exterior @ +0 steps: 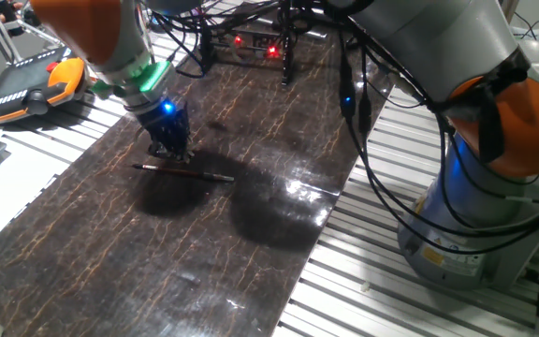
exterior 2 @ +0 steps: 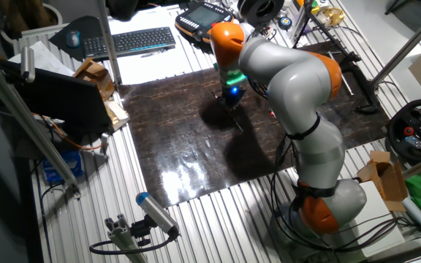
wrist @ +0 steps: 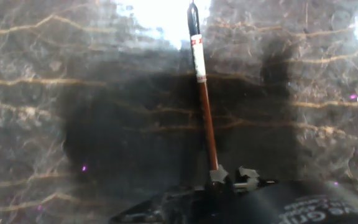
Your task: Place the brush on the pen rack
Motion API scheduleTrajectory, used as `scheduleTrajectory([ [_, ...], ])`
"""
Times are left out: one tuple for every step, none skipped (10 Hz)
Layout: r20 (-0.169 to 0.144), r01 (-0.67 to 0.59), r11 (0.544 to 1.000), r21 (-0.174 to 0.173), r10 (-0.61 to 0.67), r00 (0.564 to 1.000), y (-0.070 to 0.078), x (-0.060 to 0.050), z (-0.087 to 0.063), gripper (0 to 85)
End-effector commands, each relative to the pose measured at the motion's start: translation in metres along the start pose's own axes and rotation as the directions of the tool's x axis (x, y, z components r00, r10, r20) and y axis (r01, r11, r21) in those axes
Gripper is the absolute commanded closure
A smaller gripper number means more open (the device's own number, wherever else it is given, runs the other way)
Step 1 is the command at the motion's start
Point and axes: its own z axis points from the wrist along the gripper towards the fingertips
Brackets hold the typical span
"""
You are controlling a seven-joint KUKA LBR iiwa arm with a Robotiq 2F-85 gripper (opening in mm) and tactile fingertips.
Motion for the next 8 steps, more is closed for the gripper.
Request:
scheduleTrajectory([
  [0.003,-0.001,1.000,0.001,0.001,1.000,0.000,-0.001,0.002,48.7],
  [0.003,0.006,1.000,0.003,-0.006,1.000,0.001,-0.001,0.004,45.0],
  [0.005,0.027,1.000,0.000,-0.027,1.000,0.003,-0.003,0.009,44.3],
  [0.008,0.038,0.999,-0.010,-0.038,0.999,0.004,-0.005,0.016,44.3],
  [0.009,0.050,0.999,-0.016,-0.050,0.999,0.005,-0.007,0.020,44.3],
  [0.007,0.057,0.998,-0.021,-0.057,0.998,0.005,-0.007,0.021,44.7],
  [0.006,0.064,0.998,-0.015,-0.064,0.998,0.005,-0.006,0.022,45.0],
  [0.011,0.067,0.998,-0.008,-0.067,0.998,0.006,-0.005,0.025,45.7],
])
